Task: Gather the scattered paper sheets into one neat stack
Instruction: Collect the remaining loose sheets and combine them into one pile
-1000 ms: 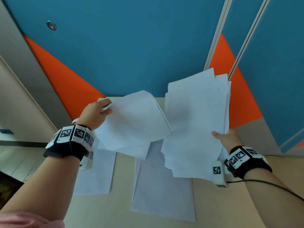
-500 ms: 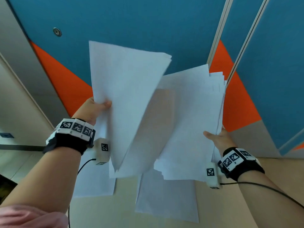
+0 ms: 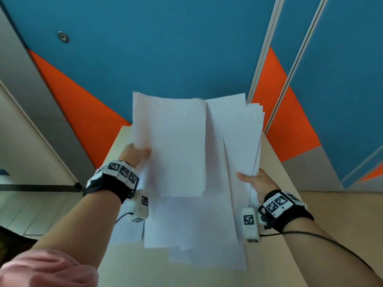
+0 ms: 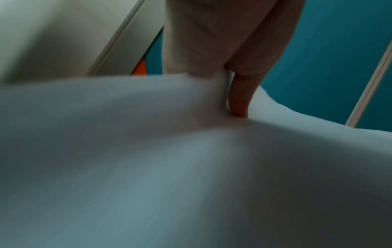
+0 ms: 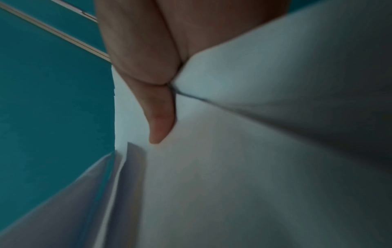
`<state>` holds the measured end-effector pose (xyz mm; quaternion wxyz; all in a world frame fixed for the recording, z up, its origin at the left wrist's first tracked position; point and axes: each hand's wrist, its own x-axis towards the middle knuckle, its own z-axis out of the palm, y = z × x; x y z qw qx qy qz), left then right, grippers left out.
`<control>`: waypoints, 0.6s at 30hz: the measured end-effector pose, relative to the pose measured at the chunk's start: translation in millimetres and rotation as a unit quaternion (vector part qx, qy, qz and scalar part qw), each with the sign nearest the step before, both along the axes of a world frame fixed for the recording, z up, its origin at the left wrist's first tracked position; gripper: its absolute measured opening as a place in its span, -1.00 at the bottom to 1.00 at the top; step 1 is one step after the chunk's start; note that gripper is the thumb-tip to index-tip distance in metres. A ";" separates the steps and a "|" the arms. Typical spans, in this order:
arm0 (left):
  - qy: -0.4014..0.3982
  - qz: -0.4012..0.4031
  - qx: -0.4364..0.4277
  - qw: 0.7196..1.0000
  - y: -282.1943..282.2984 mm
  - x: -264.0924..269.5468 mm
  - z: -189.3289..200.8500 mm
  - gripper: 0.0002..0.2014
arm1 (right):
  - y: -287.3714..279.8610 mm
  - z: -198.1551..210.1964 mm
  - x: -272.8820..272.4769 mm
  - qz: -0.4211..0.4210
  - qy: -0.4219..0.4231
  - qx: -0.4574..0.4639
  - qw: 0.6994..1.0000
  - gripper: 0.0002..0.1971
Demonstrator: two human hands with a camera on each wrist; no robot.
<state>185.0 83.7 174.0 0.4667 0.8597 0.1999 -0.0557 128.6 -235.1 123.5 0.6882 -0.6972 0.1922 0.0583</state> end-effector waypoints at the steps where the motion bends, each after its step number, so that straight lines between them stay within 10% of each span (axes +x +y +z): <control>1: 0.011 0.006 -0.009 1.000 -8.1 -4.5 -8.4 -0.49 | 2.4 -2.5 -1.7 0.005 0.008 0.005 1.000 -0.61; 6: 0.072 -0.021 -0.186 0.980 -24.0 -31.4 -50.9 -0.47 | 9.4 -17.9 -11.0 0.055 0.042 -0.017 0.997 -0.67; 12: 0.060 -0.108 -0.301 0.946 -36.2 -42.5 -93.6 0.34 | 14.2 -32.2 -13.7 0.063 0.121 -0.070 0.988 -0.66; 18: 0.093 -0.092 -0.376 0.917 -35.7 -49.5 -101.0 -0.02 | 11.5 -22.5 -16.7 0.011 0.109 0.036 0.993 -0.41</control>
